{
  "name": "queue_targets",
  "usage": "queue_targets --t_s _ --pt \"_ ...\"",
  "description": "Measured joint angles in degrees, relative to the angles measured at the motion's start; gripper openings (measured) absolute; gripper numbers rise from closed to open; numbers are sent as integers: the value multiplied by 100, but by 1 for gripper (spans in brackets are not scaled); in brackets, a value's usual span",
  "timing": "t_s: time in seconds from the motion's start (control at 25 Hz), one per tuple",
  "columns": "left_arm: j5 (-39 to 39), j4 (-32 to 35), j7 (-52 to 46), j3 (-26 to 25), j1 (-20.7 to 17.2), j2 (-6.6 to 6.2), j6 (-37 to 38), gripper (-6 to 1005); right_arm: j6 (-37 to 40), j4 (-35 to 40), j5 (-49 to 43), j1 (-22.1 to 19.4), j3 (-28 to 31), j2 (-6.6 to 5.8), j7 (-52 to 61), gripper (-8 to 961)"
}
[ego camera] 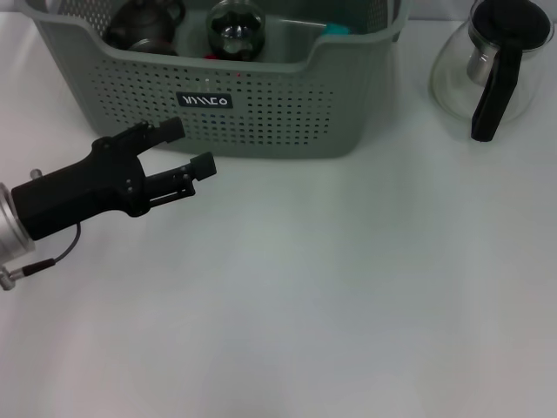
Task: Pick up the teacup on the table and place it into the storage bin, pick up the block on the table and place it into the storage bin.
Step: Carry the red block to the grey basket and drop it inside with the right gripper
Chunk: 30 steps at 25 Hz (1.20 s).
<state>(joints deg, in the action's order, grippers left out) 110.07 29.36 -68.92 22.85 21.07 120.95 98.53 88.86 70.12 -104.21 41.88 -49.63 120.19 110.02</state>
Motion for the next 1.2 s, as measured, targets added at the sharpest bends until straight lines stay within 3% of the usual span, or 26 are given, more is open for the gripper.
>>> queue_targets --t_s 0.2,0.36,0.52,0.76,0.96,1.12,1.2 --pt "-4 0 4 -1 -14 1 4 876 -1293 -15 -380 543 -606 -36 633 236" --pt "-6 0 4 0 -15 -1 8 876 -2088 -340 -1615 1364 -1024 -76 1617 231" --pt "-13 0 9 -2 -16 -2 3 876 -2752 -1419 -3055 2438 -1094 -78 2337 226" --pt "-14 0 1 -1 -7 -1 0 876 -4099 -3291 -3556 3453 -1379 7 2204 219" --pt "-14 -18 1 0 35 6 -1 876 -4922 -4237 -3234 3647 -1928 60 2005 184" --pt "-3 -94 1 0 113 -21 -4 876 -4924 -4184 -2948 3490 -2041 31 2004 63" --pt "0 -109 1 7 137 -25 -12 876 -4758 -3900 -2771 3312 -2049 22 1953 47"
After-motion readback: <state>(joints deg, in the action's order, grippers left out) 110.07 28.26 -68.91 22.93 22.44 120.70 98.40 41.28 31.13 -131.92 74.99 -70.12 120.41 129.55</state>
